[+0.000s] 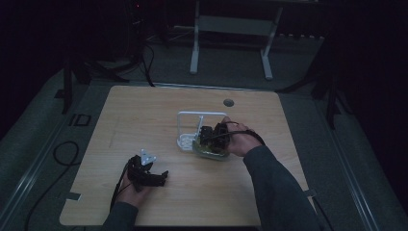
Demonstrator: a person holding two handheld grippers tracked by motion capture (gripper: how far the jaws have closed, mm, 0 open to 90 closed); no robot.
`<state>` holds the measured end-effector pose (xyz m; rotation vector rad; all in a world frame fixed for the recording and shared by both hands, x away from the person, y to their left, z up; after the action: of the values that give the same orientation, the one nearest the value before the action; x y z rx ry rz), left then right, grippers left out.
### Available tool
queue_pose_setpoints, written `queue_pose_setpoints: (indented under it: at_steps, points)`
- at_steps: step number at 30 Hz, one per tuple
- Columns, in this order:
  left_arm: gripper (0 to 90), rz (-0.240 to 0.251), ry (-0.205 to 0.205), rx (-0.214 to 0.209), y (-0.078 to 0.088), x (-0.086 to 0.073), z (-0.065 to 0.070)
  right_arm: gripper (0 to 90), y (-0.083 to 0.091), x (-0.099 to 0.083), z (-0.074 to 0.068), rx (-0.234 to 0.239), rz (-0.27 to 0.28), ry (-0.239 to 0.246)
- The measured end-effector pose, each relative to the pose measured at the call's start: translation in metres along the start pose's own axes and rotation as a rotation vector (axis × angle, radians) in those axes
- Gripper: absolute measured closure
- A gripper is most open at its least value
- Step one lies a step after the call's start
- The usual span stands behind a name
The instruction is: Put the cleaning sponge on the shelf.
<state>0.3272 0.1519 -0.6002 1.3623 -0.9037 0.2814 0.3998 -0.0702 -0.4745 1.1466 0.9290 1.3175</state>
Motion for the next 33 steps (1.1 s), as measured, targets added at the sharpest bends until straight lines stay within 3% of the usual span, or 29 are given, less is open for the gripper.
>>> queue_pose_setpoints:
  at_steps: [15, 33]
  points:
    - [2.5, 0.000, 0.000, -0.001, 0.000, 0.000, 0.000, 71.9, 0.005, 0.011, 0.006, -0.029, -0.002, 0.046]
    - [2.6, -0.001, 0.000, -0.001, 0.000, 0.000, 0.000, 71.9, -0.008, 0.027, 0.010, -0.043, -0.022, 0.093]
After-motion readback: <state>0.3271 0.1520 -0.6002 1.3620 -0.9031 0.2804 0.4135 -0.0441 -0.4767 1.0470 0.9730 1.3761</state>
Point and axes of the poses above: each handheld gripper's, and its own axes: y roughly backward along the jaws, x roughly out of its top, z roughly to its right, the point moved 5 cm from there along -y, roughly forward along the jaws, and after that the axes turned 5 degrees about x, right-handed, at the moved point
